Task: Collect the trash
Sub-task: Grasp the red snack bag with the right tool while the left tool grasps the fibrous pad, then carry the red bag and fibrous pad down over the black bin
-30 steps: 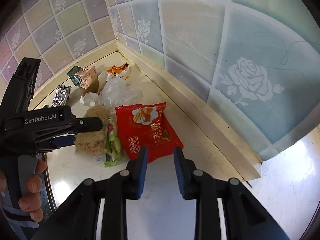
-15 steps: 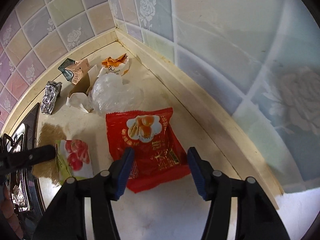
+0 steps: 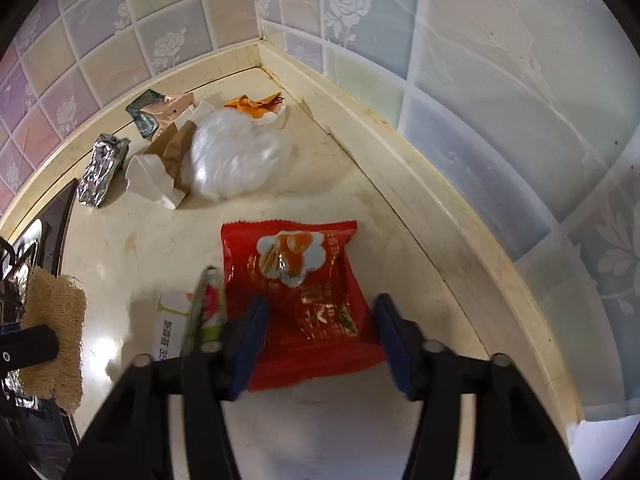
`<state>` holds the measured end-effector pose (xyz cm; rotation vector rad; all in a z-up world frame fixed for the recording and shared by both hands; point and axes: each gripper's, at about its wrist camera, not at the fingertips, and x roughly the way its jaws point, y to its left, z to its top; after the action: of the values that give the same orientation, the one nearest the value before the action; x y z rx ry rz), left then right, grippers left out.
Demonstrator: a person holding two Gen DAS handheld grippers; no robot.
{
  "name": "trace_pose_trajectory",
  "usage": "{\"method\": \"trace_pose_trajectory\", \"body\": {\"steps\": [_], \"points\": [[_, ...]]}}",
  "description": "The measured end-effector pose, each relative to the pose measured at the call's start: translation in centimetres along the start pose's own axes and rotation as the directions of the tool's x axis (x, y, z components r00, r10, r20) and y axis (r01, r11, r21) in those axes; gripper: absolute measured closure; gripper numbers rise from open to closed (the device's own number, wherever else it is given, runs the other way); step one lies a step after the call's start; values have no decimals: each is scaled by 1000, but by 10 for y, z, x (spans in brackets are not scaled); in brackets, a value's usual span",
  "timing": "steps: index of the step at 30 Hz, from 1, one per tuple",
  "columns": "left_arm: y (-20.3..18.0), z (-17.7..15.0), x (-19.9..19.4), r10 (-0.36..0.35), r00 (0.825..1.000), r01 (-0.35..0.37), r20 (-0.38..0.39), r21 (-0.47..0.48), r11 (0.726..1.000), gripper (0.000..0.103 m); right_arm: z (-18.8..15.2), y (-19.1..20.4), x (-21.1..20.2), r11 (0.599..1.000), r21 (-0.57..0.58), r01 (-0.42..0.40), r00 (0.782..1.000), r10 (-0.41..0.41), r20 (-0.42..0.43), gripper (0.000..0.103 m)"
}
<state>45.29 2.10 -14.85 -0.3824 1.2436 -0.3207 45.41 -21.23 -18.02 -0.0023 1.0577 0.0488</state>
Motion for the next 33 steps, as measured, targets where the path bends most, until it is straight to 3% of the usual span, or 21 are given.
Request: {"method": "trace_pose_trajectory", "body": {"steps": [2, 7, 13, 21, 27, 33], "points": [[-1, -4, -3, -1, 1000, 1, 1, 4, 1000, 64, -2, 2, -2, 1000, 2, -2, 1000, 2, 3, 89], [-4, -16, -11, 7, 1000, -7, 6, 16, 1000, 64, -6, 0, -6, 998, 33, -46, 999, 46, 9, 101], [-13, -35, -23, 28, 999, -29, 28, 28, 999, 64, -22, -1, -40, 997, 37, -64, 996, 61, 71, 102], [-37, -80, -52, 49, 995, -52, 81, 41, 998, 64, -59, -8, -118, 994, 25, -109, 978, 103, 183, 103], [-61, -138, -80, 69, 988, -76, 139, 44, 996, 64, -105, -16, -177, 984, -19, -178, 957, 178, 227, 102], [-83, -216, -97, 89, 979, -97, 186, 39, 994, 64, -169, -19, -223, 968, -96, -232, 943, 248, 222, 102]]}}
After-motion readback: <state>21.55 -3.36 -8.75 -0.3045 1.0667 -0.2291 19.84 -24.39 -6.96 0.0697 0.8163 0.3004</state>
